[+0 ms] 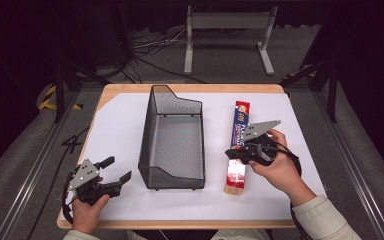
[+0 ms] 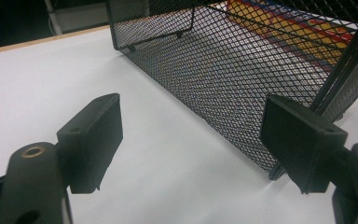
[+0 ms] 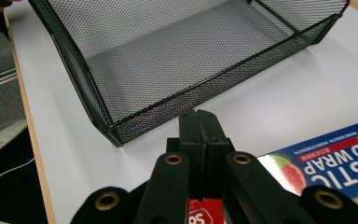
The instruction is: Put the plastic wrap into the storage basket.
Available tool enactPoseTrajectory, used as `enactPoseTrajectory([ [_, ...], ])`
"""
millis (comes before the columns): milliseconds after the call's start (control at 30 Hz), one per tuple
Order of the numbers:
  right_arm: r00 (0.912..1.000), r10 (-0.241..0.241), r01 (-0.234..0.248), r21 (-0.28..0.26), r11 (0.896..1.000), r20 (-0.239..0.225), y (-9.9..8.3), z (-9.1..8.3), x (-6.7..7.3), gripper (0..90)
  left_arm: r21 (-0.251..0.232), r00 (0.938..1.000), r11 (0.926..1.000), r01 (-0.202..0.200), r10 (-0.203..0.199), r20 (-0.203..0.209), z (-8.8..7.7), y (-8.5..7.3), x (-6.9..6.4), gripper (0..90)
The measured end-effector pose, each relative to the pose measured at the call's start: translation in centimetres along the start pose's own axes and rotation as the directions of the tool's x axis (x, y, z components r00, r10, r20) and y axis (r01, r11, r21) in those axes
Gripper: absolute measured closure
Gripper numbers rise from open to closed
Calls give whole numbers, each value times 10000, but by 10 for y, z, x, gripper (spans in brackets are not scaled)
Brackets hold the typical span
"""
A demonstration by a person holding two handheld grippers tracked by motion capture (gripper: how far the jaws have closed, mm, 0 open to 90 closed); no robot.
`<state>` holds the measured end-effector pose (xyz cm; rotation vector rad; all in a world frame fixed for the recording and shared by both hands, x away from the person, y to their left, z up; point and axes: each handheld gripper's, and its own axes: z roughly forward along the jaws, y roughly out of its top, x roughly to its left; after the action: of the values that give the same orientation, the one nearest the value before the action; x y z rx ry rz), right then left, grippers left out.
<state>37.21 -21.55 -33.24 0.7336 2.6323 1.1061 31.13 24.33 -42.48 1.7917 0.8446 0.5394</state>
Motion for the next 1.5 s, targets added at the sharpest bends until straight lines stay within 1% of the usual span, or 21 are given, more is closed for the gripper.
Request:
enactPoseTrajectory([
  [33,10000,-9,9,52,10000,-36,-1,3,1,900,32,10000,10000,-62,62,-17,0,0,0,219],
  [133,9998,42,-37,238,9997,-179,-6,15,3,900,6,10000,10000,-2,2,-44,-1,0,0,219],
  [167,9997,48,-42,307,9995,-225,-8,19,4,900,18,10000,10000,-68,68,-56,-1,0,0,219],
  [233,9995,46,-32,435,9990,-321,-11,25,5,900,20,10000,10000,-74,74,-58,-1,0,0,219],
  [300,9994,-2,26,678,9977,-349,-14,32,7,900,35,9999,10000,-87,87,-60,-1,0,0,219],
  [500,9993,-68,106,1036,9946,-370,-17,42,9,900,35,10000,10000,-56,56,-75,0,0,0,219],
  [567,9990,-76,133,1309,9913,-438,-19,48,9,900,51,9999,10000,-81,81,-77,0,0,0,219],
  [700,9988,-205,274,1659,9858,-436,-21,54,11,900,114,9998,9998,-150,151,-94,0,0,0,220],
  [800,9986,-334,405,1854,9818,-409,-22,59,11,898,132,9998,9998,-180,181,-107,1,0,0,221],
  [867,9984,-338,417,1917,9806,-442,-22,61,12,898,146,9998,9997,-193,195,-102,1,0,0,221],
  [900,9981,-440,522,2081,9767,-437,-22,64,13,898,156,9998,9997,-195,196,-90,1,0,-1,221],
  [933,9981,-440,522,2081,9767,-437,-22,64,13,898,156,9998,9997,-195,196,-90,1,0,-1,221],
  [1000,9979,-487,571,2217,9735,-430,-22,66,14,899,157,9998,9997,-189,190,-94,1,0,-1,221],
  [1033,9977,-558,636,2397,9688,-391,-22,69,15,900,160,9998,9997,-193,194,-99,1,0,-1,221],
  [1067,9976,-578,655,2478,9666,-381,-22,70,15,900,170,9997,9996,-203,205,-101,1,0,-1,221],
  [1200,9976,-554,642,2503,9660,-420,-22,71,16,900,162,9998,9997,-171,173,-107,1,0,-1,221],
  [1300,9977,-610,668,2550,9646,-307,-22,71,17,900,144,9998,9998,-158,160,-113,2,1,-1,221],
  [1467,9976,-639,687,2575,9638,-271,-22,68,18,900,163,9996,9996,-243,245,-112,3,1,-1,221],
  [1500,9976,-642,692,2611,9628,-276,-23,67,18,900,169,9997,9996,-210,212,-117,3,1,-1,221],
])
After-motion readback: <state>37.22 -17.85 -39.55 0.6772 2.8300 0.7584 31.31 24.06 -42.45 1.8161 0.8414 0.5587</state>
